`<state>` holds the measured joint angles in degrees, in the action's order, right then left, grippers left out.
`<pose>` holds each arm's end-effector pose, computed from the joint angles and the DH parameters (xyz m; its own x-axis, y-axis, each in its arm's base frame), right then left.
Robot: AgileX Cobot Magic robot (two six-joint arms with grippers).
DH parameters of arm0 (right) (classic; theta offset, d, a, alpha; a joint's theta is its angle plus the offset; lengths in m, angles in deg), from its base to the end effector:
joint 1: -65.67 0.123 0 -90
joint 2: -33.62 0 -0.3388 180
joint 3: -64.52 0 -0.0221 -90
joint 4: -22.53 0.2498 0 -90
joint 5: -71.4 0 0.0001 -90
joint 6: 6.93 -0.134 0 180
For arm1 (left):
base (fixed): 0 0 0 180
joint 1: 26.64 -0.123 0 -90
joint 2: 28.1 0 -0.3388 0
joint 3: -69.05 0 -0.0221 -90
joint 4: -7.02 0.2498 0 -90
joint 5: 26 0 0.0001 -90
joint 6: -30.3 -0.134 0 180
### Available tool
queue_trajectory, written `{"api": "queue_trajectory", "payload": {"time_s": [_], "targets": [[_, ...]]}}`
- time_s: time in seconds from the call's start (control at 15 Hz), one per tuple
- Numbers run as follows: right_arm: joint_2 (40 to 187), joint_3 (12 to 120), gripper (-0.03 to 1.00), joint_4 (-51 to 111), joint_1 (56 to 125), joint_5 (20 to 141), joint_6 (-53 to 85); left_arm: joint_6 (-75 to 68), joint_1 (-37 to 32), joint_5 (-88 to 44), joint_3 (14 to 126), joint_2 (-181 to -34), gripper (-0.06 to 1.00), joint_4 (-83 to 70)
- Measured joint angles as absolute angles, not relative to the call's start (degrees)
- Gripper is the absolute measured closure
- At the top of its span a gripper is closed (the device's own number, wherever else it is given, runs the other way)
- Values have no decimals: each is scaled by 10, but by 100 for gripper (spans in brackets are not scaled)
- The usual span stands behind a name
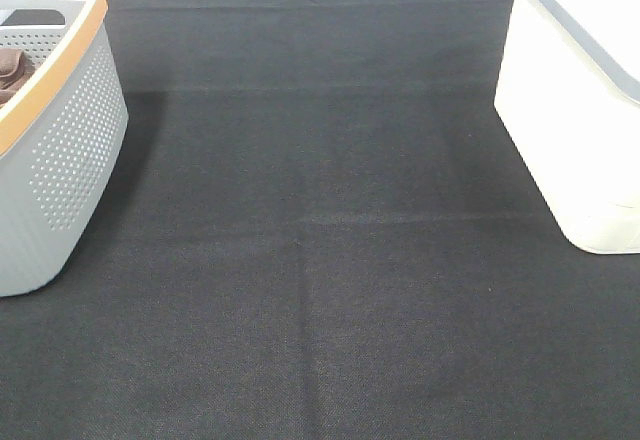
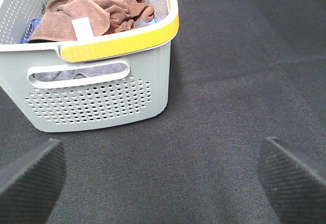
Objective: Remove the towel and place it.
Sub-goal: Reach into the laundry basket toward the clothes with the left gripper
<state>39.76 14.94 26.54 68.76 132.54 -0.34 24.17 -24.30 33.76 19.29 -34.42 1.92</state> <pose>-0.0240 0.0069 0.2578 -0.4400 -0.1048 -0.8919 -0.1445 0.9885 -0.0449 -0.0219 -0.0094 0.2599 -0.4263 0.0793 -0.9011 0.1365 0.9904 0.0226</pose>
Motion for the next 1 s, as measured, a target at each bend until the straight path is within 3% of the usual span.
{"api": "queue_trajectory", "payload": {"time_s": [1.0], "targets": [[398, 149, 11, 265, 688, 1325, -3, 242, -243, 338, 193, -344, -3, 19]]}}
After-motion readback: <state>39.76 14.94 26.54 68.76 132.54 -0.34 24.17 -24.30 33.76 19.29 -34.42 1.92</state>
